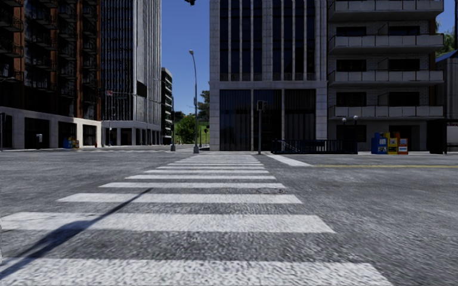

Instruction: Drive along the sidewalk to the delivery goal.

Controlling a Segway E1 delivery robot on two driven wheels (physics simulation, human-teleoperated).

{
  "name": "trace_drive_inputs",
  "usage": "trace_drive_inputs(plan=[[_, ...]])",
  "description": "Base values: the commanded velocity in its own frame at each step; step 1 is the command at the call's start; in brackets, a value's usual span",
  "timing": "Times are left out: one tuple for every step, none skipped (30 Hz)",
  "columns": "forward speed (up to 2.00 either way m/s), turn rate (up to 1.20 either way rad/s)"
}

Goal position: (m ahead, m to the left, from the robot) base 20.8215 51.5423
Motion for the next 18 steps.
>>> trace_drive_inputs(plan=[[1.64,0.00],[1.58,0.00],[1.57,0.00],[1.54,0.00],[1.54,0.00],[1.50,0.00],[1.46,0.00],[1.45,0.00],[1.44,0.00],[1.44,0.00],[1.44,0.00],[1.44,0.00],[1.44,0.00],[1.44,0.00],[1.44,0.00],[1.44,0.00],[1.44,0.00],[1.45,0.00]])
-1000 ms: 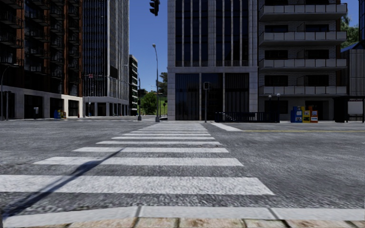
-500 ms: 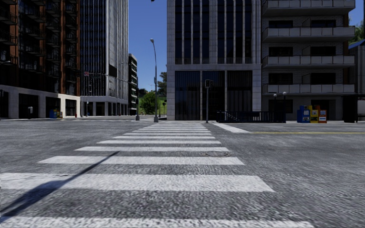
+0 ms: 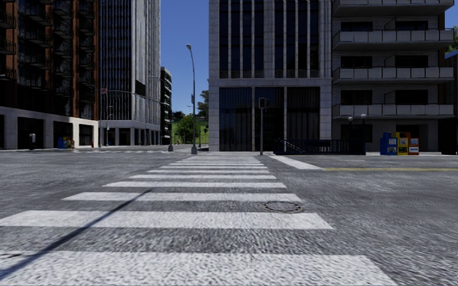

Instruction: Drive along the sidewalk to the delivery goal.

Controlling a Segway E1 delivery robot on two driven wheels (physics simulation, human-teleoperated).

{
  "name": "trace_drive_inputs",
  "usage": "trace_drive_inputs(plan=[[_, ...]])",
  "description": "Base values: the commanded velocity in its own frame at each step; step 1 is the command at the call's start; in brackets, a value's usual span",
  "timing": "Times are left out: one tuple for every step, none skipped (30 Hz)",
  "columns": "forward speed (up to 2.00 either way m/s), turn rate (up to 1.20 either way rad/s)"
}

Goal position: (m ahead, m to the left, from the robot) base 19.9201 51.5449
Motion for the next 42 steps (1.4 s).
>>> trace_drive_inputs(plan=[[1.46,0.00],[1.46,0.00],[1.47,0.00],[1.48,0.00],[1.48,0.00],[1.48,0.00],[1.48,0.00],[1.48,0.00],[1.49,0.00],[1.49,0.00],[1.49,0.00],[1.49,0.00],[1.49,0.00],[1.49,0.00],[1.49,0.00],[1.50,0.00],[1.50,0.00],[1.54,0.00],[1.69,0.00],[2.00,0.00],[2.00,0.00],[2.00,0.00],[2.00,0.00],[2.00,0.00],[2.00,0.00],[2.00,0.00],[2.00,0.00],[2.00,0.00],[2.00,0.00],[2.00,0.00],[2.00,0.00],[2.00,0.00],[2.00,0.00],[2.00,0.00],[2.00,0.00],[2.00,0.00],[2.00,0.00],[2.00,0.00],[2.00,0.00],[2.00,0.00],[2.00,0.00],[2.00,0.00]])
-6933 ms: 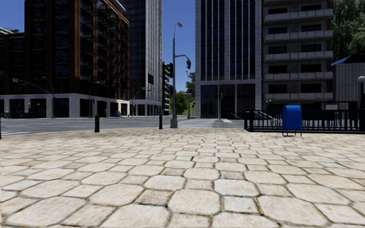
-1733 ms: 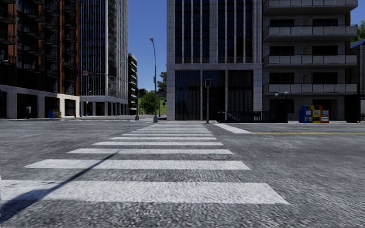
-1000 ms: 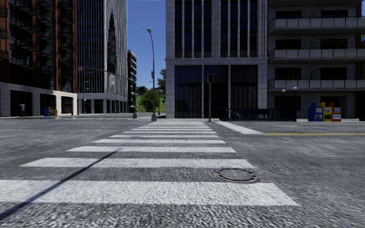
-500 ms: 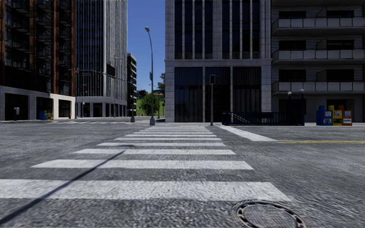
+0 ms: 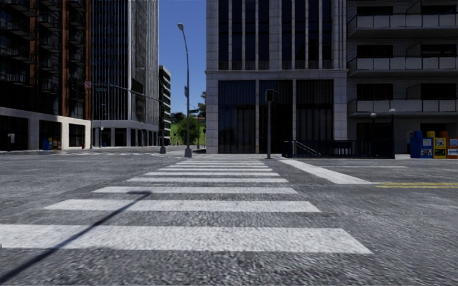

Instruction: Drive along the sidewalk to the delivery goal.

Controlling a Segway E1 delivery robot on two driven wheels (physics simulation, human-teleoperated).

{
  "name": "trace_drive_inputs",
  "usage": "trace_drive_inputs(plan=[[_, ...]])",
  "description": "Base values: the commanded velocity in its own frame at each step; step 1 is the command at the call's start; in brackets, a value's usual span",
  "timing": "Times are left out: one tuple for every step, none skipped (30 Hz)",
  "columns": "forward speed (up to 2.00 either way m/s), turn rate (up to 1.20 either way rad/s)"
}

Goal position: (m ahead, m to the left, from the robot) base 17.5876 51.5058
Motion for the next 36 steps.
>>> trace_drive_inputs(plan=[[2.00,0.00],[2.00,0.00],[2.00,0.00],[2.00,0.00],[2.00,0.00],[2.00,0.00],[2.00,0.00],[2.00,0.00],[2.00,0.00],[2.00,0.00],[2.00,0.00],[2.00,0.00],[2.00,0.00],[2.00,0.00],[2.00,0.00],[2.00,0.00],[2.00,0.00],[2.00,0.00],[2.00,0.00],[2.00,0.00],[2.00,0.00],[2.00,0.00],[2.00,0.00],[2.00,0.00],[2.00,0.00],[2.00,0.00],[2.00,0.02],[2.00,0.04],[2.00,0.04],[2.00,0.06],[2.00,0.09],[2.00,0.09],[2.00,0.09],[2.00,0.11],[2.00,0.12],[2.00,0.12]])
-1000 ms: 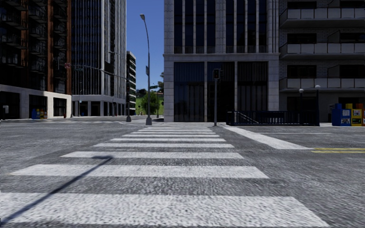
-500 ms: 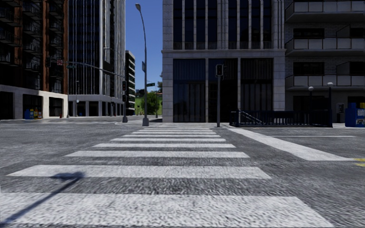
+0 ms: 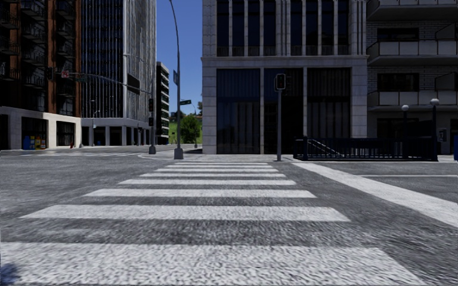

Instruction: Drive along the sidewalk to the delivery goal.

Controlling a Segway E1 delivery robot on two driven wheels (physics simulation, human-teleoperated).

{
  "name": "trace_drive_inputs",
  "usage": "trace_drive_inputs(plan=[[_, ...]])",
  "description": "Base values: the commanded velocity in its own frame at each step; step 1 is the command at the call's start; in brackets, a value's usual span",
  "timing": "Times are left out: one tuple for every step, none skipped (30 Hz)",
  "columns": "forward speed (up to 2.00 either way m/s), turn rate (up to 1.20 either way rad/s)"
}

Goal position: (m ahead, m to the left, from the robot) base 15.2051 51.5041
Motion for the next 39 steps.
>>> trace_drive_inputs(plan=[[2.00,0.14],[2.00,0.14],[2.00,0.16],[2.00,0.22],[2.00,0.24],[2.00,0.24],[2.00,0.23],[2.00,0.12],[2.00,0.00],[2.00,0.00],[2.00,0.00],[2.00,0.00],[2.00,0.00],[2.00,0.00],[2.00,0.00],[2.00,0.00],[2.00,0.00],[2.00,0.00],[2.00,0.00],[2.00,0.00],[2.00,0.00],[2.00,0.00],[2.00,0.00],[2.00,0.00],[2.00,0.00],[2.00,0.00],[2.00,0.00],[2.00,0.00],[2.00,0.00],[2.00,0.00],[2.00,0.00],[2.00,0.00],[2.00,0.00],[2.00,0.00],[2.00,0.00],[2.00,0.00],[2.00,0.00],[2.00,0.00],[2.00,0.00]])
